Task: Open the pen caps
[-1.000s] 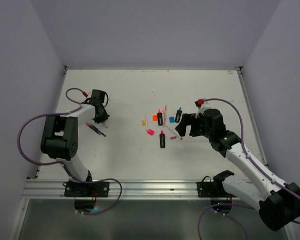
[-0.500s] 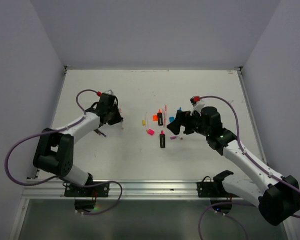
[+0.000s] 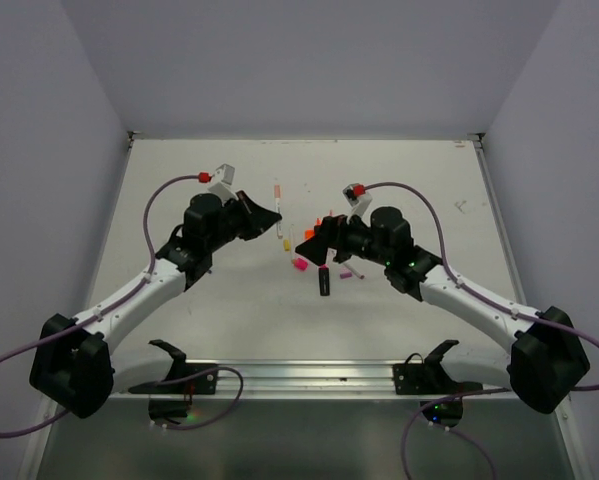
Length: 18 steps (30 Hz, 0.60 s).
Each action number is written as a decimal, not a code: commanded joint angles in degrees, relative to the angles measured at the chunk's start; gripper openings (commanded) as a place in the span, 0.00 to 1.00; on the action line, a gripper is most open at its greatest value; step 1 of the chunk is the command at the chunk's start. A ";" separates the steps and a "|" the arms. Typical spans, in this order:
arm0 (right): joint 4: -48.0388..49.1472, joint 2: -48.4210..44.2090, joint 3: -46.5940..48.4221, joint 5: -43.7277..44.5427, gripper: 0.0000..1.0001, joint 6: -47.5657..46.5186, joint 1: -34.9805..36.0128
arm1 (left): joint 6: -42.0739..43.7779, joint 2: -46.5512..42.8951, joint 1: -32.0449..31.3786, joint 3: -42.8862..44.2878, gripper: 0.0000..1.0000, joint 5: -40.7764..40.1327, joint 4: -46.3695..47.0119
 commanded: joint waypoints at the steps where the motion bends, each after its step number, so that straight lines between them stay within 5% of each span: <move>1: 6.30 2.60 4.68 -2.28 0.95 1.81 0.82 | -2.34 -3.02 -2.80 -2.04 0.00 2.60 10.74; 9: 8.85 6.21 8.55 -4.56 0.84 2.25 1.70 | -1.29 -4.61 -7.72 -4.15 0.00 2.42 18.74; 18: 9.91 7.88 9.96 -5.71 0.50 2.08 1.88 | -0.93 -4.61 -9.05 -5.03 0.00 3.39 22.43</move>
